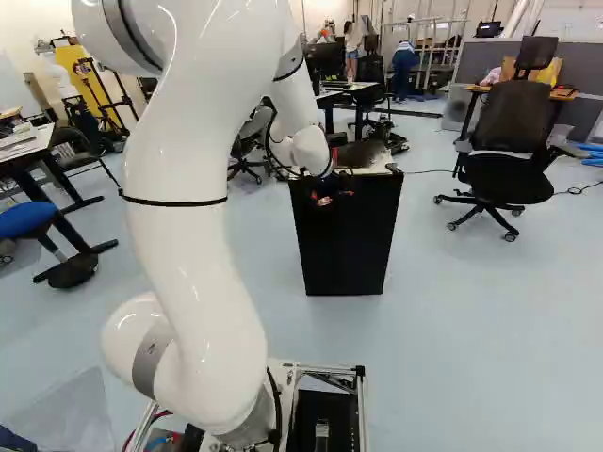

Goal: Grab a drink from the fridge

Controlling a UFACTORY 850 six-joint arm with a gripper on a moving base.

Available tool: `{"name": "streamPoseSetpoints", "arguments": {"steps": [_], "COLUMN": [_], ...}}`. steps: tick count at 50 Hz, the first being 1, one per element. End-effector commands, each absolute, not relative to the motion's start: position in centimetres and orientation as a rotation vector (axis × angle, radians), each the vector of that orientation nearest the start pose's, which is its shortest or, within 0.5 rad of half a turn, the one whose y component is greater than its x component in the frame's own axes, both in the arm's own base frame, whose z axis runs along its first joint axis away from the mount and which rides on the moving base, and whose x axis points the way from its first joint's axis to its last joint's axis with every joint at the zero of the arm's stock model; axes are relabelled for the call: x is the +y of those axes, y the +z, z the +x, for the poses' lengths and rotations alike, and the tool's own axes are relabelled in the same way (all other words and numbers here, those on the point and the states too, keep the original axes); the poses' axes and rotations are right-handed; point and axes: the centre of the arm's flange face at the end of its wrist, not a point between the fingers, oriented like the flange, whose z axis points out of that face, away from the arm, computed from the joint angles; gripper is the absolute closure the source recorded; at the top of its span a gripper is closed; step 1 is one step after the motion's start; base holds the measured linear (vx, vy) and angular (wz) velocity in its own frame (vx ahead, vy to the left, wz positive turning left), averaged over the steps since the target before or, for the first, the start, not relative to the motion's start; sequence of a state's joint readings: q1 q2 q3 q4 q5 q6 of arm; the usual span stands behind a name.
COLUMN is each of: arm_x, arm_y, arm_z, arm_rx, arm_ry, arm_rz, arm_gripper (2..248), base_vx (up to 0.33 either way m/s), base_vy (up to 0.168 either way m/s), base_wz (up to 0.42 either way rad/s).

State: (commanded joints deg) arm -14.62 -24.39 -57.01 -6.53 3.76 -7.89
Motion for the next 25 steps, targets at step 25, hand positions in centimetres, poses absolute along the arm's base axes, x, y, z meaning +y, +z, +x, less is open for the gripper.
{"name": "streamPoseSetpoints", "arguments": {"steps": [25], "arm_x": [-13.5], "arm_y": [37.3], "arm_z": [50.9], "arm_rx": [0.011], "arm_ry": [-1.005], "arm_rz": [-3.133], "arm_gripper": [3], "base_vx": [0.0], "base_vy": [0.0], "base_wz": [0.0]}}
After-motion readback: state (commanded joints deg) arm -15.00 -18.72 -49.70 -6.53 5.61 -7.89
